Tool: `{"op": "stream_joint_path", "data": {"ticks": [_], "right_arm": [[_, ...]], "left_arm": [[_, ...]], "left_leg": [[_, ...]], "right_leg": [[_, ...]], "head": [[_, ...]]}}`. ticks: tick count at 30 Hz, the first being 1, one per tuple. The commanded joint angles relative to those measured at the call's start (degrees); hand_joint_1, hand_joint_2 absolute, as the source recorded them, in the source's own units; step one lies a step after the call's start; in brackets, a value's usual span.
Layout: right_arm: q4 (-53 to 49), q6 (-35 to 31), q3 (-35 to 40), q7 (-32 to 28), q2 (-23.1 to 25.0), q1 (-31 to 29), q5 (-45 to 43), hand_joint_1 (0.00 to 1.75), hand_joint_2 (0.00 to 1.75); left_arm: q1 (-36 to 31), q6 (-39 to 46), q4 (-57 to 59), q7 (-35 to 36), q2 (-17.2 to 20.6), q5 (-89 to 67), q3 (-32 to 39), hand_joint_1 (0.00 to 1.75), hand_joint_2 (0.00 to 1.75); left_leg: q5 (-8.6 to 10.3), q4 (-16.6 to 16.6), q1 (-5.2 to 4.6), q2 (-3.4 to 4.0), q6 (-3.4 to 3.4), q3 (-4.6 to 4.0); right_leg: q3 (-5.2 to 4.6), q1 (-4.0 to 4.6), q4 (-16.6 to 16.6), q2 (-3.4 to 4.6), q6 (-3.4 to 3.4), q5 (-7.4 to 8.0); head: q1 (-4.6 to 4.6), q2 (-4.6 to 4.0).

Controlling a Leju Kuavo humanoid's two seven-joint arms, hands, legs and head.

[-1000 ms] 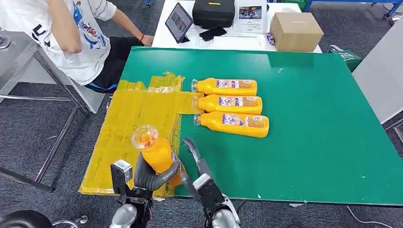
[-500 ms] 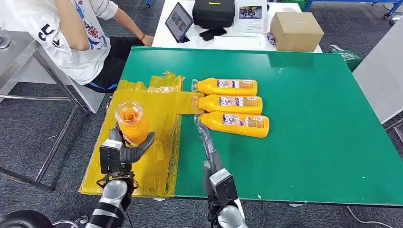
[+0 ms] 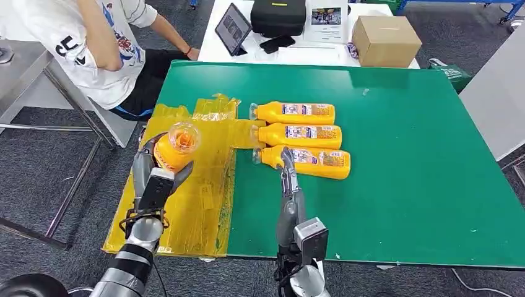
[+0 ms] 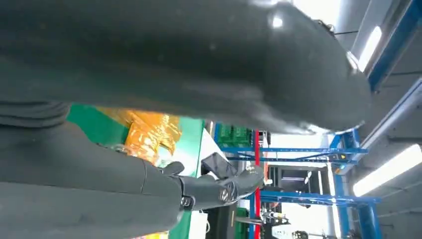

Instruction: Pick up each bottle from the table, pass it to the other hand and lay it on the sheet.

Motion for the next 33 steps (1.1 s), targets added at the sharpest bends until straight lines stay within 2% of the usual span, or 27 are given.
{"op": "stream_joint_path", "data": {"ticks": [1,4,6,7,10,12,13,16,18,28,33], "right_arm": [[-0.52,-0.94,-0.83,0.06,-1.09,-1.31,-2.51,0.0,0.0],[-0.2,1.56,-1.78,0.06,-1.08,-1.49,-4.17,0.0,0.0],[-0.43,2.21,-1.91,0.21,-1.17,-1.28,-3.88,0.0,0.0],[-0.26,2.38,-1.86,0.41,-1.21,-1.27,-3.7,0.0,0.0],[1.18,2.87,-2.02,0.95,-1.02,-0.95,-3.22,0.0,0.0],[1.65,3.2,-2.06,0.58,-1.0,-0.78,-3.03,0.0,0.0],[1.75,3.63,-2.15,0.42,-0.92,-0.81,-3.11,0.0,0.0],[2.64,4.87,-1.61,0.56,-0.87,-1.34,-3.04,0.0,0.0],[2.97,5.08,-1.59,0.62,-0.62,-1.26,-3.03,0.0,0.0],[4.99,6.37,-1.95,1.21,-0.22,-1.71,-3.44,0.0,0.0],[6.6,7.35,-2.17,1.37,0.29,-1.78,-3.86,0.0,0.0]], "left_arm": [[-8.08,1.3,15.05,5.49,5.41,-14.91,-2.54,1.75,1.75],[-11.67,1.98,23.97,9.85,8.08,-26.08,-5.0,1.75,1.75],[-13.08,0.78,28.36,12.15,9.05,-31.07,-6.27,1.75,1.75],[-13.5,-0.02,29.71,13.08,9.4,-32.78,-6.78,1.75,1.75],[-12.31,-5.32,29.93,10.11,9.02,-28.0,-2.88,1.75,1.75],[-11.64,-6.7,30.62,9.69,9.54,-27.55,-2.36,1.75,1.75],[-11.54,-9.7,31.0,8.24,9.25,-24.54,-0.43,1.75,1.75],[-11.81,-11.29,32.3,7.84,9.92,-23.54,0.51,1.75,1.75],[-11.71,-11.11,32.95,8.36,10.26,-24.36,0.34,1.75,1.75],[-10.93,-13.56,33.55,8.04,10.46,-25.19,-0.3,1.75,1.75],[-11.17,-17.12,32.94,7.4,11.63,-26.61,-2.46,1.75,1.75]], "left_leg": [[-0.16,0.0,0.18,0.02,-0.12,0.44],[0.0,-0.06,0.04,-0.02,-0.06,0.15],[-0.06,-0.07,0.15,0.06,-0.13,0.4],[-0.01,-0.08,0.07,-0.01,-0.08,0.24],[-0.16,-0.03,0.27,0.14,-0.2,0.59],[-0.05,-0.1,0.1,0.08,-0.07,0.3],[-0.06,-0.11,0.14,0.08,-0.08,0.4],[-0.11,-0.07,0.14,0.29,-0.11,0.4],[-0.02,-0.11,0.07,0.14,-0.1,0.34],[-0.09,-0.17,0.1,0.3,-0.18,0.89],[-0.08,-0.16,0.08,0.27,-0.17,1.01]], "right_leg": [[0.51,0.21,-0.1,-0.08,-0.2,-0.12],[0.17,0.05,-0.06,-0.03,-0.09,0.0],[0.43,0.17,-0.13,-0.03,-0.2,-0.02],[0.25,0.09,-0.1,-0.07,-0.12,-0.01],[0.62,0.31,-0.16,-0.01,-0.29,-0.08],[0.3,0.12,-0.15,0.02,-0.1,-0.03],[0.42,0.16,-0.17,0.05,-0.13,-0.04],[0.35,0.16,-0.12,0.26,-0.13,-0.02],[0.33,0.08,-0.09,0.16,-0.1,0.0],[0.75,0.12,-0.15,0.3,-0.15,0.05],[0.9,0.09,-0.11,0.29,-0.13,0.05]], "head": [[-0.02,0.0],[-0.02,0.0],[0.0,0.0],[0.0,0.0],[-0.02,0.0],[0.07,0.0],[0.04,0.0],[0.0,0.0],[0.0,0.0],[0.0,0.0],[0.0,0.0]]}}
